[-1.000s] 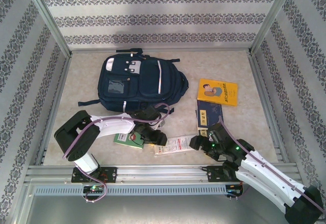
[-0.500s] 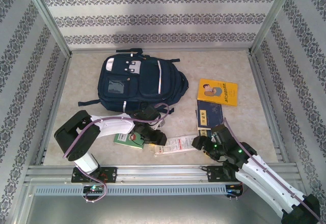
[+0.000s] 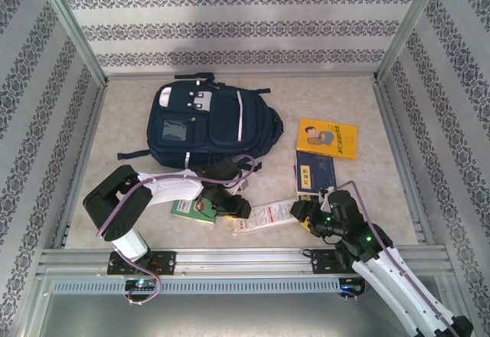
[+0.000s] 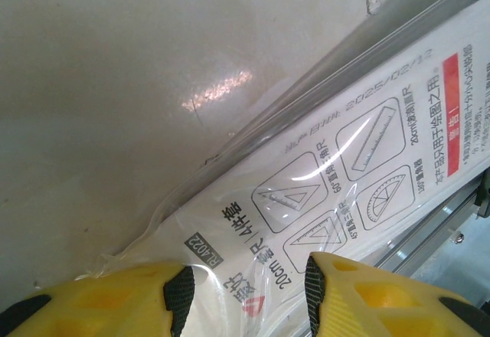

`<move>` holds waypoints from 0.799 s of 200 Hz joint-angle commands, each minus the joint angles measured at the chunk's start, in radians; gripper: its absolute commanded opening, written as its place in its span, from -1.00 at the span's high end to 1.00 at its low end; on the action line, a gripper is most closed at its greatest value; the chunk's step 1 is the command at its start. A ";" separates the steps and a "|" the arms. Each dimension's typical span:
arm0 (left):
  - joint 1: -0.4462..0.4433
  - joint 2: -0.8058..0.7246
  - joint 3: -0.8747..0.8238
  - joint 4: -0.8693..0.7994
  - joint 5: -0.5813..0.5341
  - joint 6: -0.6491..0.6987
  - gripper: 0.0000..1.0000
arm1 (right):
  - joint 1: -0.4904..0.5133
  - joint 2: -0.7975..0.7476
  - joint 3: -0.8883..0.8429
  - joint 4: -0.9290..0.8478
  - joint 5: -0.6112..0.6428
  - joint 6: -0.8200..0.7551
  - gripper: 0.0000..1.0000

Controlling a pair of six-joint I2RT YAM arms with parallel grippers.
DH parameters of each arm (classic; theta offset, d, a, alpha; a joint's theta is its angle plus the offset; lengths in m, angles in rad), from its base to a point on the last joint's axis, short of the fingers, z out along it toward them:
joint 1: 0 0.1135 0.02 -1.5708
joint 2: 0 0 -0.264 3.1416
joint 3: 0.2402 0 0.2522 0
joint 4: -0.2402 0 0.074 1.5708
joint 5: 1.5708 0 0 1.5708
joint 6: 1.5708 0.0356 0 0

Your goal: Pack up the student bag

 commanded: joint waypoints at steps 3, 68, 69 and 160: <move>-0.028 0.182 -0.065 0.114 -0.079 0.051 0.03 | -0.005 -0.012 -0.109 0.114 -0.107 0.025 -0.25; -0.029 0.185 -0.070 0.141 -0.053 0.045 0.05 | -0.008 0.148 -0.108 0.303 -0.081 -0.001 -0.07; -0.028 0.185 -0.070 0.141 -0.053 0.045 0.05 | -0.008 0.152 -0.107 0.306 -0.081 -0.003 -0.06; -0.029 0.112 -0.075 0.117 -0.059 0.031 0.10 | -0.002 0.337 0.024 0.270 0.036 -0.152 0.73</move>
